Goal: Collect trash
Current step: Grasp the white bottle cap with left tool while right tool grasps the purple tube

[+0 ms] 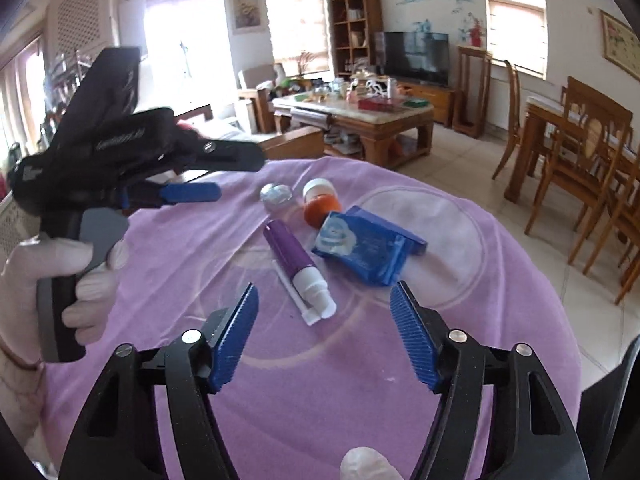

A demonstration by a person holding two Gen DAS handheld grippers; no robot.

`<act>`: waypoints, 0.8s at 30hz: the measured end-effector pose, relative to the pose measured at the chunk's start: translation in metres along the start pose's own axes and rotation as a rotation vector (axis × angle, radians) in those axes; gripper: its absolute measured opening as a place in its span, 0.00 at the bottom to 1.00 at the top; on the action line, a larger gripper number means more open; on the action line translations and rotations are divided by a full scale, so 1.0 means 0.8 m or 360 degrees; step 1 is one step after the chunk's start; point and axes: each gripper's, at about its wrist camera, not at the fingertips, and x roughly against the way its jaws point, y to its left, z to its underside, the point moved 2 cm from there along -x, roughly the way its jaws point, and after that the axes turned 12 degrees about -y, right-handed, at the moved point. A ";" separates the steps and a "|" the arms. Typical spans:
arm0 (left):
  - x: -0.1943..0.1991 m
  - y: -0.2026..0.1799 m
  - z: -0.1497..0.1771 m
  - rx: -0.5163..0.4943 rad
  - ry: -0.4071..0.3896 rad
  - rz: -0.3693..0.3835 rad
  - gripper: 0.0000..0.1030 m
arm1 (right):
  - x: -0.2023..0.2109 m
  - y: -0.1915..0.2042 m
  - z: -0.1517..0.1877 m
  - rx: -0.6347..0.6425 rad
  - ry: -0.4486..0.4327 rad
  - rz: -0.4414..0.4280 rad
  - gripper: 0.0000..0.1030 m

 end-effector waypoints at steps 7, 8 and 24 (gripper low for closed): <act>-0.079 0.008 -0.015 0.0012 0.0184 -0.0075 0.73 | -0.053 -0.004 0.000 0.0030 0.0124 -0.0066 0.62; -0.085 0.008 -0.015 0.0020 0.0198 -0.0079 0.72 | -0.059 -0.007 0.001 0.0031 0.0134 -0.0074 0.62; -0.114 0.021 -0.008 0.0012 0.0208 -0.0125 0.36 | -0.085 -0.010 0.003 -0.0026 0.0249 -0.0154 0.26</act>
